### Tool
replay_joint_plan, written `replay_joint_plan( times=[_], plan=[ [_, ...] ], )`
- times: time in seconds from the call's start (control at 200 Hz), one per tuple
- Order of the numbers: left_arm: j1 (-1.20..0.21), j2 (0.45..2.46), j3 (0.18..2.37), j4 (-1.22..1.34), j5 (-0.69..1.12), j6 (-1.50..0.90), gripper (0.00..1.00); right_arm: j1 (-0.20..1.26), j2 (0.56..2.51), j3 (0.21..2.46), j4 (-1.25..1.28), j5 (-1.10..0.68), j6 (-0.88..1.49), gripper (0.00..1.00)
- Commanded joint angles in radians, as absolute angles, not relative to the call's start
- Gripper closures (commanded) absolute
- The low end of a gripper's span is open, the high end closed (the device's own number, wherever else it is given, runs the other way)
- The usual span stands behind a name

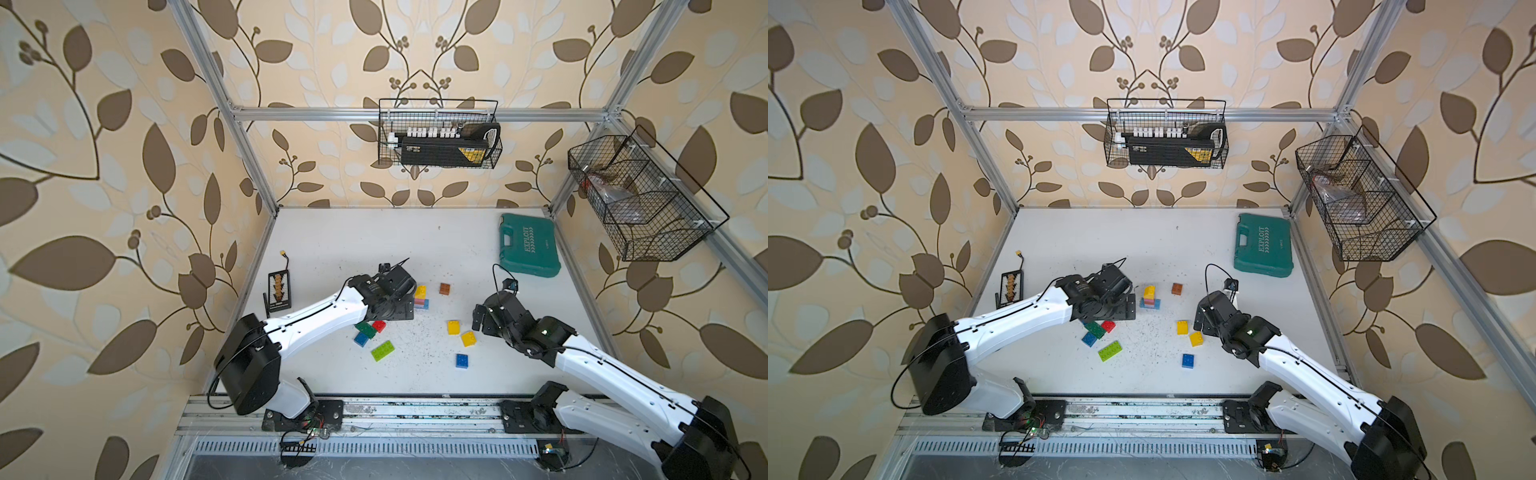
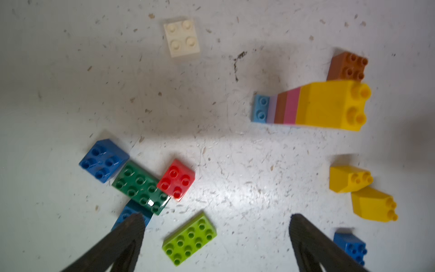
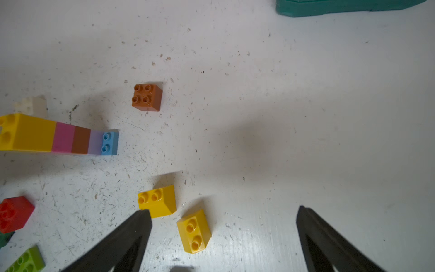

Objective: Assemble the number 1 with lego
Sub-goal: Adjust the lego brick at the center of the board.

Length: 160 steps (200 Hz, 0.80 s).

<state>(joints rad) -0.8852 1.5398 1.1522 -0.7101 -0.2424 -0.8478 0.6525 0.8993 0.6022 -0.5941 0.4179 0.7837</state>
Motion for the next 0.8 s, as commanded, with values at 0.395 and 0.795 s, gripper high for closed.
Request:
replay_joint_plan(
  times=[0.395, 0.795],
  plan=[
    [-0.925, 1.857, 1.416, -0.649, -0.342, -0.874, 0.02, 0.655, 0.858, 0.552, -0.492, 0.439, 0.785, 0.01],
    [-0.893, 1.912, 1.427, -0.598, -0.267, -0.842, 0.33, 0.654, 0.805, 0.518, -0.468, 0.438, 0.781, 0.01]
  ],
)
